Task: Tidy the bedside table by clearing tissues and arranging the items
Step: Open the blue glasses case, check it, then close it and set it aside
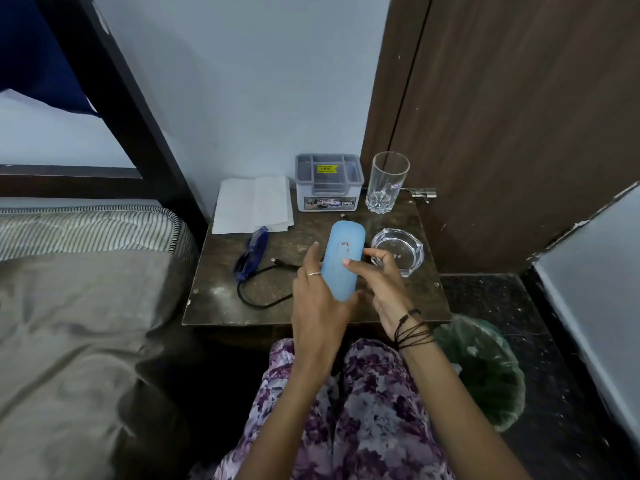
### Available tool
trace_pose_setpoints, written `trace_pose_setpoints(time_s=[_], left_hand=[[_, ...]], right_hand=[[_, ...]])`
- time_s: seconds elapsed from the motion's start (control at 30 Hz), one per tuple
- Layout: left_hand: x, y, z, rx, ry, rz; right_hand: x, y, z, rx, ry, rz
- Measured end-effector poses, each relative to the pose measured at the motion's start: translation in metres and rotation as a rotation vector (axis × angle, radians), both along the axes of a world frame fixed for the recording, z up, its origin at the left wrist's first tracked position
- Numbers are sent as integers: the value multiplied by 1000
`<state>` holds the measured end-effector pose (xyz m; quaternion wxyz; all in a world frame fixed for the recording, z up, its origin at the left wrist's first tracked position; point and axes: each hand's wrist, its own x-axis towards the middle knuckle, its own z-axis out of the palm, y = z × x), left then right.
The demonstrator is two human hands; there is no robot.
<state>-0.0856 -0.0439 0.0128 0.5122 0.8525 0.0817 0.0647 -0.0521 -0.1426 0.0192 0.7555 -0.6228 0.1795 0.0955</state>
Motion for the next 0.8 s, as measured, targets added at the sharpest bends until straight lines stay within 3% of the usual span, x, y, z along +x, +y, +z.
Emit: trace_pose_setpoints(time_s=[0.17, 0.3, 0.47, 0.8], left_hand=[[-12, -11, -18, -264, 54, -147], [6, 17, -34, -302, 85, -174], [28, 38, -57, -220, 151, -308], [32, 49, -79, -44, 82, -326]], right_hand=[[12, -46, -7, -36, 59, 227], [31, -77, -8, -40, 104, 534], [46, -84, -19, -179, 102, 767], [56, -67, -50, -356, -51, 864]])
